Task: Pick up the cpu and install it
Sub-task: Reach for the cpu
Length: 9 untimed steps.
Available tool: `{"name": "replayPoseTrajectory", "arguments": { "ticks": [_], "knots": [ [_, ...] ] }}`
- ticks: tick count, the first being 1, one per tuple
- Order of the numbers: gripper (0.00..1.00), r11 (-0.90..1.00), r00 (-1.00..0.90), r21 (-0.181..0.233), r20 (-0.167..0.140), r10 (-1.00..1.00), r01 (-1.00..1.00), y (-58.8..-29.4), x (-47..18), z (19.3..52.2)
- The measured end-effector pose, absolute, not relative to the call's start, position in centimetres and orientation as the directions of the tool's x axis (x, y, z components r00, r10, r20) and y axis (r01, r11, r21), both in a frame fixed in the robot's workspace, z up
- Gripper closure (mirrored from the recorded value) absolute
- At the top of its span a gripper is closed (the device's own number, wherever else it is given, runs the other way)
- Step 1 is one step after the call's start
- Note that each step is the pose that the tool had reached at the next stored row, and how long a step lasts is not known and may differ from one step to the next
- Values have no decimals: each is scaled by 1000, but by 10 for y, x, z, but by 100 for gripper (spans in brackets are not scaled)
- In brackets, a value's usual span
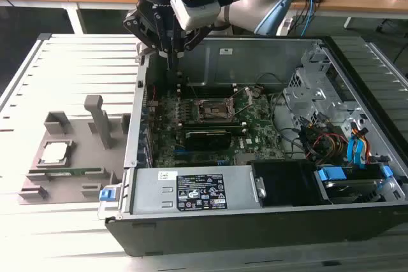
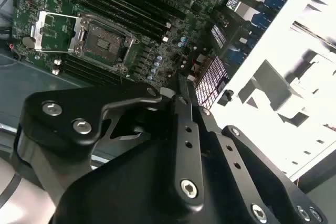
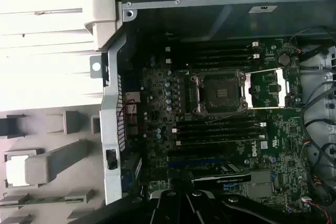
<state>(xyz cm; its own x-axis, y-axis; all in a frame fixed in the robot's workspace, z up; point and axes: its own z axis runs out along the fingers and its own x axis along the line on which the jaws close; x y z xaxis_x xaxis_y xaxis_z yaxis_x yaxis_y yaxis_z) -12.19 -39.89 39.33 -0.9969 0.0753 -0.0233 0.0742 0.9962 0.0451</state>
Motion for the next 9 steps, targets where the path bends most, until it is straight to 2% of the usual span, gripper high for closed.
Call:
{"name": "replayPoseTrajectory", "arguments": {
  "ticks": [9],
  "knots": [
    [89,996,-997,45,-24,75,74,-399,-146,393]
  ]
}}
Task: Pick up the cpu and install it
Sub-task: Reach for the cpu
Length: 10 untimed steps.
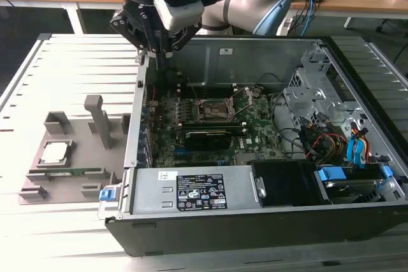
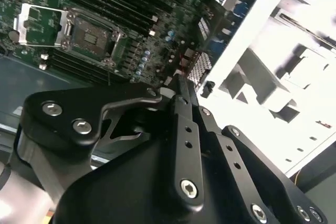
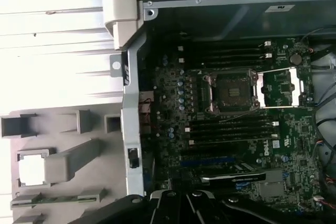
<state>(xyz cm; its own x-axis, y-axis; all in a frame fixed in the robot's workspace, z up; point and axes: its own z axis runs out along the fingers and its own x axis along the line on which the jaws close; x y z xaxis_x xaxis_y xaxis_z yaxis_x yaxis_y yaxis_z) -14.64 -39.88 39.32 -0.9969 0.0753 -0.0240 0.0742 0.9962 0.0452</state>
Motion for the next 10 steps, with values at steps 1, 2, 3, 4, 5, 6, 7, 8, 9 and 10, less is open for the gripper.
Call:
{"name": "replayPoseTrajectory", "arguments": {
  "ticks": [1,2,3,4,5,6,7,8,9,10],
  "knots": [
    [89,996,-997,45,-24,75,74,-399,-151,393],
    [89,996,-997,45,-24,75,74,-399,-156,393],
    [89,996,-997,45,-24,75,74,-399,-162,393],
    [89,996,-997,45,-24,75,74,-399,-167,393],
    [89,996,-997,45,-24,75,74,-399,-172,393],
    [89,996,-997,45,-24,75,74,-399,-176,393],
    [89,996,-997,45,-24,75,74,-399,-182,393],
    [89,996,-997,45,-24,75,74,-399,-186,393],
    [89,996,-997,45,-24,75,74,-399,-192,393],
    [89,996,-997,45,-24,75,74,-399,-194,393]
  ]
}}
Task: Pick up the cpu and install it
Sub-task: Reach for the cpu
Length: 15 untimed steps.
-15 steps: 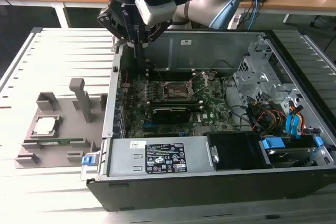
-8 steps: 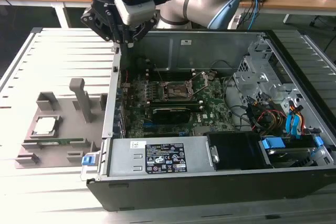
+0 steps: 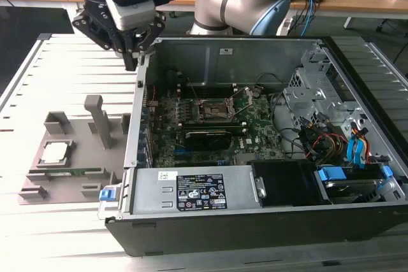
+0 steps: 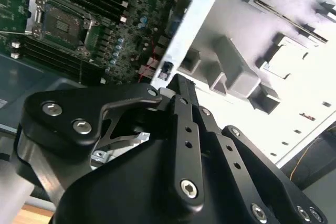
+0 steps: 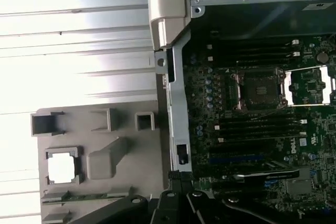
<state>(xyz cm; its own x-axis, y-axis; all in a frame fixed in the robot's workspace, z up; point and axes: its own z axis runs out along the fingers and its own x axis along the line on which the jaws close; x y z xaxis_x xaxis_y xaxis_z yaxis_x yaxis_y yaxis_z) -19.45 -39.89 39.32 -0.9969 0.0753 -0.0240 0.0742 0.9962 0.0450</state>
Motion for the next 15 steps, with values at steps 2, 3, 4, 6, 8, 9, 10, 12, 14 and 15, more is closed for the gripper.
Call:
{"name": "replayPoseTrajectory", "arguments": {
  "ticks": [2,3,4,6,8,9,10,12,14,15],
  "knots": [
    [89,996,-997,45,-24,75,74,-399,-200,393],
    [89,996,-997,45,-24,75,74,-399,-204,393],
    [89,996,-997,45,-24,75,74,-399,-208,393],
    [89,996,-997,45,-24,75,74,-399,-215,393],
    [89,996,-997,45,-24,75,74,-399,-221,393],
    [89,996,-997,45,-24,75,74,-399,-224,393],
    [89,996,-997,45,-24,75,74,-399,-227,393],
    [89,996,-997,45,-24,75,74,-399,-235,393],
    [89,996,-997,45,-24,75,74,-399,-241,393],
    [89,996,-997,45,-24,75,74,-399,-243,393]
  ]
}}
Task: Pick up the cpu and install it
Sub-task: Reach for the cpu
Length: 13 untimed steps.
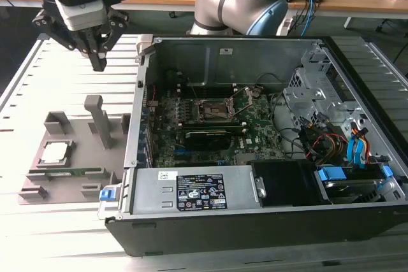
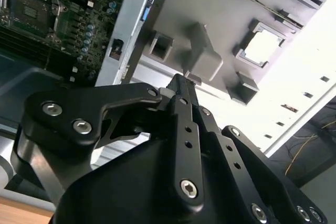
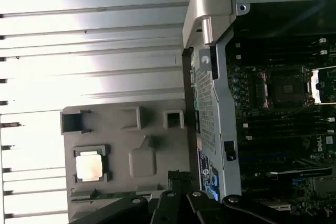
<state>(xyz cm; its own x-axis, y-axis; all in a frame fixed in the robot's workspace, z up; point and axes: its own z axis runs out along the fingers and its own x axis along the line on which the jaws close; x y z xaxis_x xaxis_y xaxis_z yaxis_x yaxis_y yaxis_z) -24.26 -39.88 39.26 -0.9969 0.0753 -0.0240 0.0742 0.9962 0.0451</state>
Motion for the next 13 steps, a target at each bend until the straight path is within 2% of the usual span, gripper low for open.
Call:
{"name": "replayPoseTrajectory", "arguments": {
  "ticks": [13],
  "knots": [
    [89,996,-997,45,-24,75,74,-399,-282,392]
  ]
}}
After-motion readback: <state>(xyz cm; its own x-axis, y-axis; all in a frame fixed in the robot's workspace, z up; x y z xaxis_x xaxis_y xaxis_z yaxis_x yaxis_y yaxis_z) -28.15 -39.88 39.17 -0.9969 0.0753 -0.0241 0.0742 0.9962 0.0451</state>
